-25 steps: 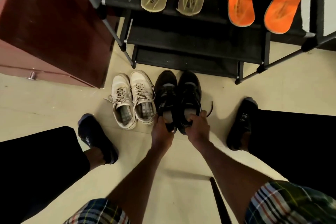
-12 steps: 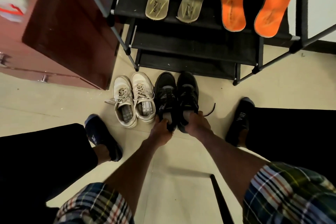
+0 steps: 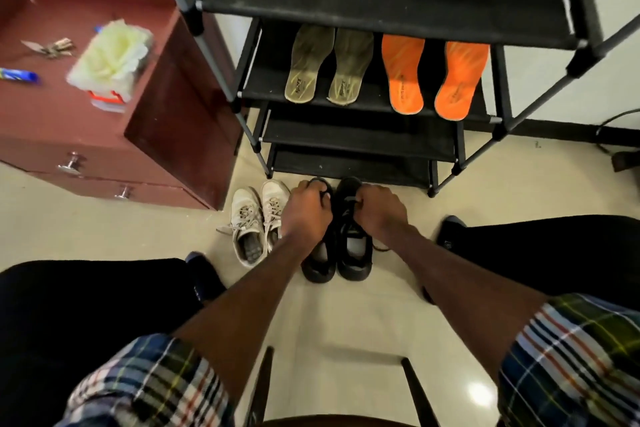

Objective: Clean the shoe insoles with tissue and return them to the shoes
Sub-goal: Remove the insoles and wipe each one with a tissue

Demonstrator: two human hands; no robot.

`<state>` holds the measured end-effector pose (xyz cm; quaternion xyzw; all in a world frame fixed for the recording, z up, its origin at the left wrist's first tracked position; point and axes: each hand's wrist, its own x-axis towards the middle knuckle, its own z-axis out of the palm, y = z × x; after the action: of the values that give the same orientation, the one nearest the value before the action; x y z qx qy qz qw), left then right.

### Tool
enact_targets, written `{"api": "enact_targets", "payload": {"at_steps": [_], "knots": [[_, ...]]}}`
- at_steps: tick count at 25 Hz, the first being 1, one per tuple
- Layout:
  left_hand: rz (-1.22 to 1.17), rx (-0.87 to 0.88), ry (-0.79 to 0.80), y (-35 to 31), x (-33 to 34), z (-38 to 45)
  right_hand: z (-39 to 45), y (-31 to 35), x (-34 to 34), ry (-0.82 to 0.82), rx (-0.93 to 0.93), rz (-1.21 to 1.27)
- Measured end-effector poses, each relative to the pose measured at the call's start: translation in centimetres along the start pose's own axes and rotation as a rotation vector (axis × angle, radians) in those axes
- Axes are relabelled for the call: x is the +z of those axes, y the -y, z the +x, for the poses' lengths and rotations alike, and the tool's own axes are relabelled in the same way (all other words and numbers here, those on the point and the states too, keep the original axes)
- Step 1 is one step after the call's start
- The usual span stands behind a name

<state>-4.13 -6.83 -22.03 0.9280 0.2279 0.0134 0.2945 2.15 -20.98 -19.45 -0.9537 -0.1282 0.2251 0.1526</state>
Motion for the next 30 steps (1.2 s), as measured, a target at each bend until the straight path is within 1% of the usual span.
{"api": "enact_targets", "payload": {"at_steps": [2, 4, 7, 10, 14, 18, 20, 22, 24, 27, 30], "knots": [[-0.048, 0.08, -0.088, -2.3, -3.2, 0.7, -0.7, 0.8, -3.6, -0.065, -0.053, 0.044], [-0.121, 0.127, -0.135, -4.3, -6.3, 1.2, -1.5, 1.7, -7.0, -0.117, -0.105, 0.092], [-0.248, 0.131, -0.164, -6.3, -9.8, 2.6, -1.5, 3.3, -10.4, -0.169, -0.128, 0.267], [-0.339, -0.003, -0.165, -6.5, -11.7, 4.7, -0.3, 4.5, -11.7, -0.149, -0.103, 0.517], [-0.528, -0.276, -0.116, -4.8, -12.0, 10.0, 2.7, 5.9, -11.9, -0.069, 0.055, 0.827], [-0.604, -0.461, -0.128, -3.0, -11.6, 15.1, 6.1, 8.4, -12.5, -0.032, 0.135, 1.017], [-0.683, -0.525, -0.067, -2.7, -11.3, 17.2, 7.3, 9.6, -12.7, -0.024, 0.139, 1.071], [-0.731, -0.589, 0.029, -2.2, -10.7, 18.5, 8.0, 10.4, -12.5, -0.025, 0.147, 1.085], [-0.779, -0.642, 0.088, -2.1, -10.1, 19.2, 8.3, 10.8, -12.1, -0.016, 0.169, 1.089], [-0.84, -0.688, 0.078, -2.1, -9.4, 19.5, 8.3, 10.8, -11.6, -0.008, 0.187, 1.089], [-0.94, -0.691, 0.052, -3.1, -10.1, 18.3, 8.2, 10.6, -11.5, -0.023, 0.173, 1.076]]}}
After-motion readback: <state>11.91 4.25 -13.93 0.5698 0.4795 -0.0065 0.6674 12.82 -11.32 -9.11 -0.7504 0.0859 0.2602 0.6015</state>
